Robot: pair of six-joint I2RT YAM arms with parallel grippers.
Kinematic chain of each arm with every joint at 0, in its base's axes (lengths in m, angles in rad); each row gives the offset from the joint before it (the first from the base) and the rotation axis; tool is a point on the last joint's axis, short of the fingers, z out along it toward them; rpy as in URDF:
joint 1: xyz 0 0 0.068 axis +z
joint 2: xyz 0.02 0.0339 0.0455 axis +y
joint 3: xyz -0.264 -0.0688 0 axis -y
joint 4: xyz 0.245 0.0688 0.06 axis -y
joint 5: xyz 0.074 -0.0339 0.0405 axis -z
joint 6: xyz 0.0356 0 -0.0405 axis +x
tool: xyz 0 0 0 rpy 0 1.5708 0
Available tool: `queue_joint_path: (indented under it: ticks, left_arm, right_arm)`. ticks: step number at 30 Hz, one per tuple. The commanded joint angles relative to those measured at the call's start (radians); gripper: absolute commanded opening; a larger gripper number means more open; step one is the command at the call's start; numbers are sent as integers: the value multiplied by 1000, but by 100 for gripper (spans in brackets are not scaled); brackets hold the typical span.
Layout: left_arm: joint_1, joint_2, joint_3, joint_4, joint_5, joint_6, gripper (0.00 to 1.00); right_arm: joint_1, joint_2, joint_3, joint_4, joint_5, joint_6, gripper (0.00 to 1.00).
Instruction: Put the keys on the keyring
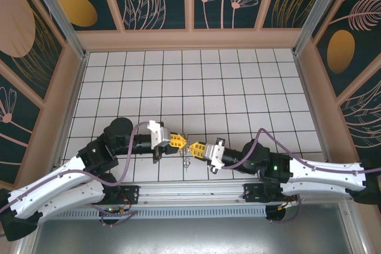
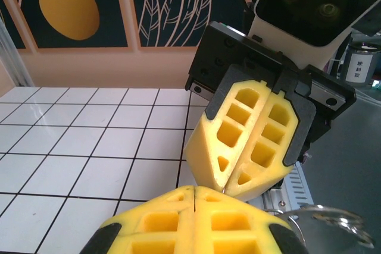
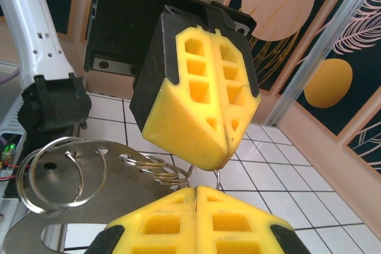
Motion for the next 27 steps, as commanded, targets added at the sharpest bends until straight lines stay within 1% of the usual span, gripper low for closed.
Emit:
queue_joint_path:
  ticks: [1,10,14,18,22,27]
  left_arm:
    - [-4,-5,-3,74,14,-11,0]
    - [-4,-6,-1,79,6,-11,0]
    - [-4,-8,0,82,4,-8,0]
    - [-4,-10,-1,82,3,-4,0]
    - [-4,-13,-3,80,3,3,0]
    - [-4,-29,-13,93,11,2,0]
  right_arm:
    - [21,9,-20,58,91,-54,0]
    - [55,8,-39,81,111,-86,0]
    - [78,-19,-67,113,99,-101,11]
    - [84,-45,-77,116,92,-84,17]
    - [84,-73,-85,126,105,-57,18]
    - [81,-112,-80,147,154,-6,20]
